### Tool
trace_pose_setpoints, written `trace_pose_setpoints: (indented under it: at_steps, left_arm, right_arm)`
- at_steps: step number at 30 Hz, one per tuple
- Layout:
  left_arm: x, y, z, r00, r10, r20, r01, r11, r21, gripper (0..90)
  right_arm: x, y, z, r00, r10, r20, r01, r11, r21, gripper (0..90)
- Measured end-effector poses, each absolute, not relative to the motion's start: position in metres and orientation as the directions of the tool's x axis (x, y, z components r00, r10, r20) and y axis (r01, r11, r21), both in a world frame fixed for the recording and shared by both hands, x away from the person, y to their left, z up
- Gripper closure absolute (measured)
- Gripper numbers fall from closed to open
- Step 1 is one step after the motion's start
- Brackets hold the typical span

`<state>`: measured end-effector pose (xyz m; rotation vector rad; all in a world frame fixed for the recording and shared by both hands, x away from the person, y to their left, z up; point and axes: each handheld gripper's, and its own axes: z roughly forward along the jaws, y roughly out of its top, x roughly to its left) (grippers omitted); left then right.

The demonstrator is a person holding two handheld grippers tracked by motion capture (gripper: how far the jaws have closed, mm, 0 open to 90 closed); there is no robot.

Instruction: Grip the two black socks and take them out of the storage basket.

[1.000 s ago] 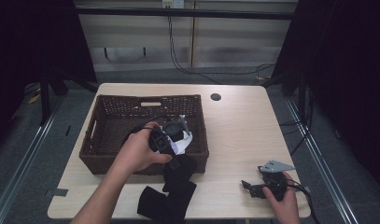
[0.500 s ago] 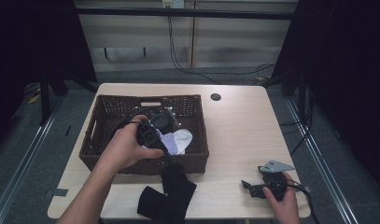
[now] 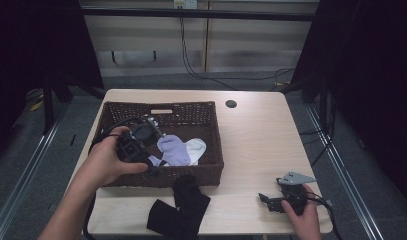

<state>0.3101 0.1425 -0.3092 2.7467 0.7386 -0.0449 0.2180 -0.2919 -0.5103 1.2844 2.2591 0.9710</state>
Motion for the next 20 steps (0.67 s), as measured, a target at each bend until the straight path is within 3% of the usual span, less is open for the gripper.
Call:
trace_pose_setpoints:
  at_steps: [20]
  left_arm:
    - [0.302,0.191,-0.334,0.847,0.528,-0.064,0.519,-0.792,0.321,21.5]
  right_arm:
    - [0.218,-0.292,-0.51,-0.519,0.855,0.021,0.604,0.348,0.717,10.2]
